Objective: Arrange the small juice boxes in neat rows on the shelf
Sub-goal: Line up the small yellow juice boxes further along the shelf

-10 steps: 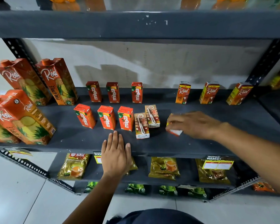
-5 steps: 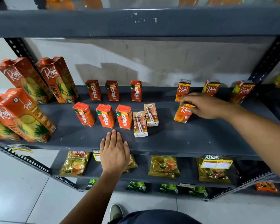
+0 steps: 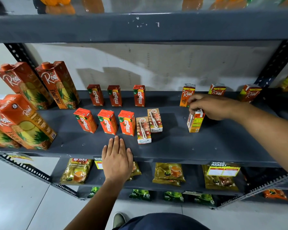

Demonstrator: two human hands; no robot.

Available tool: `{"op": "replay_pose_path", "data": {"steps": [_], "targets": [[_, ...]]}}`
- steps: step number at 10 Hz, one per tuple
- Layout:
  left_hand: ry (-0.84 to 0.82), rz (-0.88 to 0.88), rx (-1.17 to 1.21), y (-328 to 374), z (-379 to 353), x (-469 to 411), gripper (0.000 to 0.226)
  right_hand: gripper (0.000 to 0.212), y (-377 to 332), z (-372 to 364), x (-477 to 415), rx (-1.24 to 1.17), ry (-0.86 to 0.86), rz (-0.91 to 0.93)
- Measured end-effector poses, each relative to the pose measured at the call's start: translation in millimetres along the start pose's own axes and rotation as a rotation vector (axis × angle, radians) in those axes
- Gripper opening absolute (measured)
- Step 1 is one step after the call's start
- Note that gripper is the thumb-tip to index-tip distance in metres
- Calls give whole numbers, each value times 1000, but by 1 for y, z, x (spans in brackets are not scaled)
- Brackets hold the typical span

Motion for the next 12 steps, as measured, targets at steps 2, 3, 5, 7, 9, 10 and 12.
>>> {"op": "replay_pose_path", "data": {"steps": [2, 3, 5, 7, 9, 10, 12], "targets": [[5, -1, 1, 0, -1, 0, 61, 40, 0, 4, 8, -98, -34, -11], [7, -2, 0, 0, -1, 0, 61, 38, 0, 8, 10, -105, -59, -26], [6, 3, 2, 1, -1, 0, 60, 39, 4, 0, 2, 31, 49, -205], [5, 11, 2, 2, -2, 1, 60, 38, 1, -5, -6, -32, 73, -190], [-2, 9, 1, 2, -1, 1, 61, 44, -1, -1, -10, -64, -48, -232], [-6, 9, -5, 2, -1, 0, 61, 69, -36, 6, -30, -1, 160, -158], [-24, -2, -15, 0, 2, 1, 60, 54, -98, -38, -95, -276, 120, -248]]}}
Point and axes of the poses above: each hand's wrist, its own x-axis away from the middle knuckle, its own z-axis out of the back of the hand, y = z × x, the point moved 2 cm from there along -x, towards the middle knuckle, and after that the axes turned 15 degrees about z, right-handed, at the moved point
